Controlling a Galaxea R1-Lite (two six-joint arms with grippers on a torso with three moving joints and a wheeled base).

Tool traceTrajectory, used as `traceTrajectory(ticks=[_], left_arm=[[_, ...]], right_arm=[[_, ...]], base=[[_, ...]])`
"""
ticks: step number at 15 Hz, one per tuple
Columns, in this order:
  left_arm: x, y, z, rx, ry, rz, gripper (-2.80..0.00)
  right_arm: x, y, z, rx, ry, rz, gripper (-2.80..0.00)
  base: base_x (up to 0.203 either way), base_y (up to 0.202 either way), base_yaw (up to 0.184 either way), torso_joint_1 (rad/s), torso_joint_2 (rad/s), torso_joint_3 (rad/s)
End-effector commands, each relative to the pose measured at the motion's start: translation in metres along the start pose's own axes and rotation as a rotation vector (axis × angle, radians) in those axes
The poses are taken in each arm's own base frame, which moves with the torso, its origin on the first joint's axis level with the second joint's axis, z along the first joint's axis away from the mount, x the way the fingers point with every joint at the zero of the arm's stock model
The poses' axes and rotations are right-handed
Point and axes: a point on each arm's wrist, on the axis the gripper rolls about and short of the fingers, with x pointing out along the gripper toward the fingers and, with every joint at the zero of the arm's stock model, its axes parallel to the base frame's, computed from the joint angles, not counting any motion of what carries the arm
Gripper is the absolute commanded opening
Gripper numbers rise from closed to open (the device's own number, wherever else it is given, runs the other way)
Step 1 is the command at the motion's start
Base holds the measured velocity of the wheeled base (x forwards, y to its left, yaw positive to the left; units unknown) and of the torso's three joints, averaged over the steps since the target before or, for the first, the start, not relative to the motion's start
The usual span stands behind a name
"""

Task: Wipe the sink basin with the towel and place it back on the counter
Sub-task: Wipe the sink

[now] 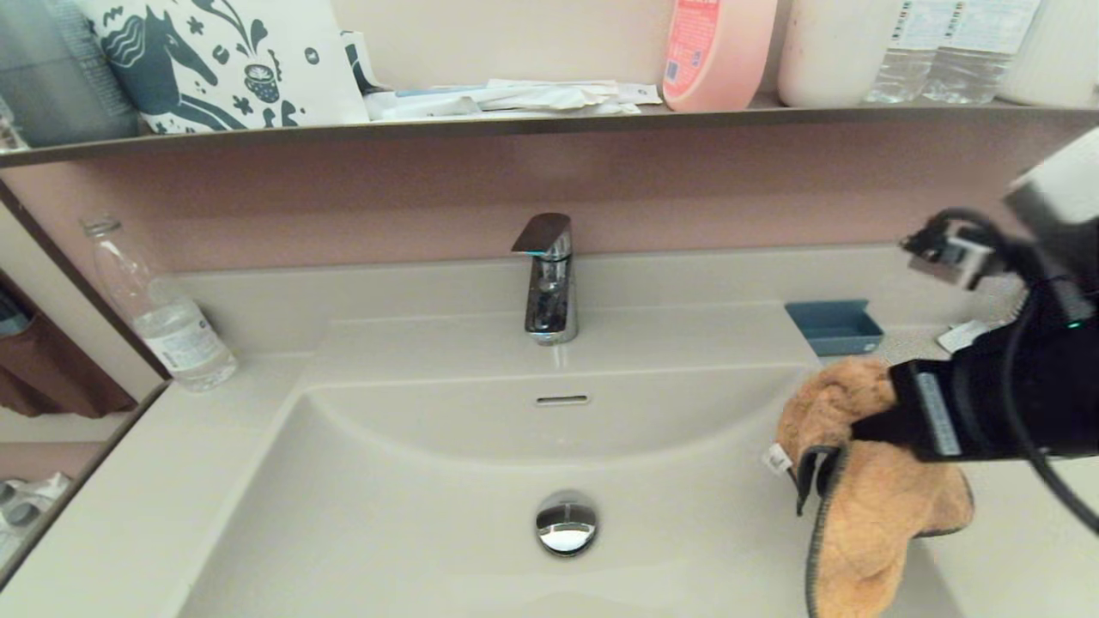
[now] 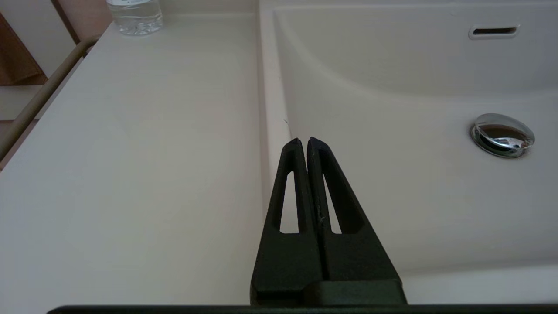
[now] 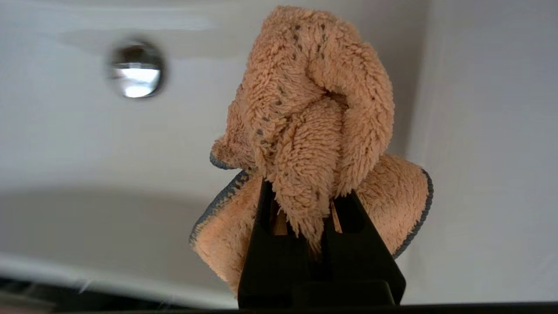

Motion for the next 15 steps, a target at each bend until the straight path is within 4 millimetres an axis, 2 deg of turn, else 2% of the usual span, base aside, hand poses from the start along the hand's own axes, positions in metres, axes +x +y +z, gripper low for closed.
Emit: traceTrajectory(ticks=[1,3,5,9,11,15], left_arm=[[0.000,0.000,0.000,-0.002,0.001,0.000,-2.80],[0.000,0.000,0.000,0.000,0.001,0.002,-2.80],[0.000,0.000,0.000,0.000,0.001,0.001,-2.80],[0.000,0.000,0.000,0.000,0.001,0.000,-2.80],[0.000,0.000,0.000,-0.001,0.001,0.000,-2.80],[0.000,0.000,0.000,-0.001,0.001,0.001,-2.80]], right_arm=[[0.044,0.027,-0.006,-0.049,0.097,-0.083,-2.80],[0.061,0.046,-0.022,-0.092,0.156,-0.096,-2.80],[0.077,0.055,-0.031,-0.130,0.207,-0.137,-2.80],[0.127,0.072,-0.051,-0.142,0.216,-0.358,-2.80],[0.138,0.083,-0.067,-0.151,0.253,-0.399,-2.80],[0.163,0.093,-0.085,-0.093,0.321,-0.426,-2.80]], base=[[0.000,0.000,0.000,0.000,0.00,0.000],[0.000,0.000,0.000,0.000,0.00,0.000],[0.000,0.000,0.000,0.000,0.00,0.000],[0.000,0.000,0.000,0.000,0.00,0.000],[0.000,0.000,0.000,0.000,0.00,0.000],[0.000,0.000,0.000,0.000,0.00,0.000]])
